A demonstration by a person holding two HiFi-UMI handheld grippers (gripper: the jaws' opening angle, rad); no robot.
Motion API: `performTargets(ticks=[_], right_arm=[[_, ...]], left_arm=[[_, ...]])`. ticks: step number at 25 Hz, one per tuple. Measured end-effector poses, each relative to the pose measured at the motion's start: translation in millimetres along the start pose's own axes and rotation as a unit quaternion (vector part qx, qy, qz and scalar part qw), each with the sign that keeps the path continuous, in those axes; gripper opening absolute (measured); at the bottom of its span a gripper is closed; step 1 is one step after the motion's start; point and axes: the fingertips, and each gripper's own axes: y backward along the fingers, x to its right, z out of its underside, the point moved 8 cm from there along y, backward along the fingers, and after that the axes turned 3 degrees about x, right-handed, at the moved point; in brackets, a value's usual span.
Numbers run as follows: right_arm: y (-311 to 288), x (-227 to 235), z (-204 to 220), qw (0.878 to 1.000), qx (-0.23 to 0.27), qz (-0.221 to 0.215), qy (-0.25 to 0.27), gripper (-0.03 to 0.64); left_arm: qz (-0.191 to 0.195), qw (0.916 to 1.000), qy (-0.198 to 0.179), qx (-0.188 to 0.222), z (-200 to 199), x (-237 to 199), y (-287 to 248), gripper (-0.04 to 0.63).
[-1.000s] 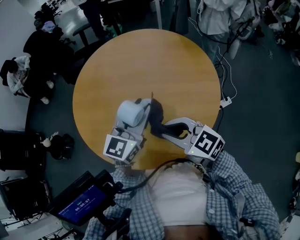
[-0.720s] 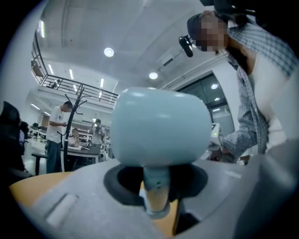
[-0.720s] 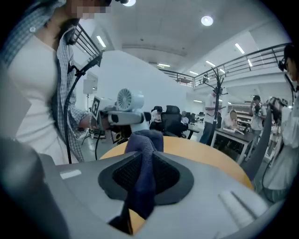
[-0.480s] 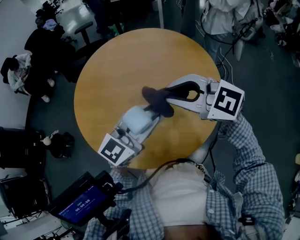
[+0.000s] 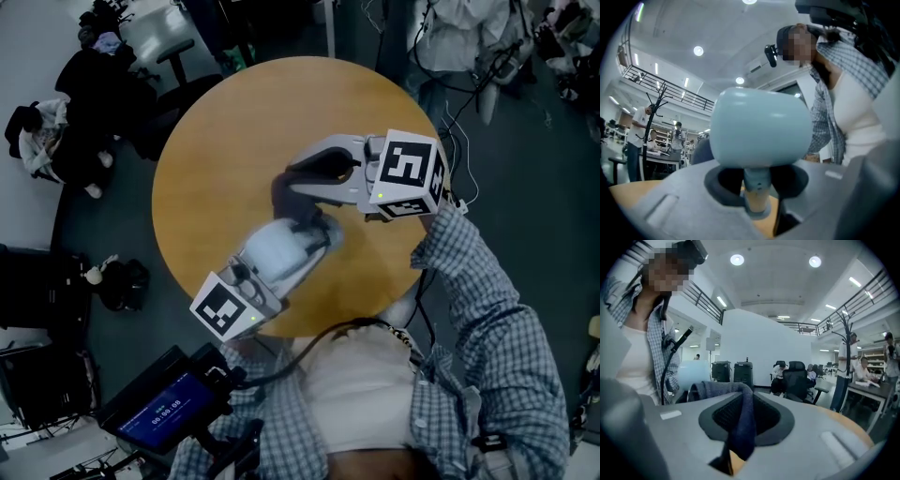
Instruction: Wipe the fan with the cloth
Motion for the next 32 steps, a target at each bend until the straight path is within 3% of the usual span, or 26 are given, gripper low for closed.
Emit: performTargets(ticks=[3,6,12,18,24,32], right_arm=[[-5,9,33,0.998,-0.023,0.019,-0.055,0.072],[-2,8,64,0.994,-0.061,0.053,-0.072,0.072],[17,-20,104,0.985,-0.088,0.113,-0.100,0.072],[34,-8,158,0.971,-0.083,0.156,-0.158,0.072],[52,-6,201,0.951,-0.079,0.211,-0.212,0.074],[48,-10,259,0.920,-0.147,0.273,-0.239,0.074]], left_arm=[[0.000,1.0000,0.003,-0.001,2,1,4,0.132],[0.000,0.9999,0.010,0.012,2,3,8,0.132],[-0.055,0.9983,0.014,-0.011,12,-4,16,0.132],[-0.111,0.9924,0.035,-0.042,63,-48,15,0.132],[-0.153,0.9838,0.066,-0.067,114,-76,21,0.130],[-0.166,0.9756,0.068,-0.127,177,-88,21,0.130]])
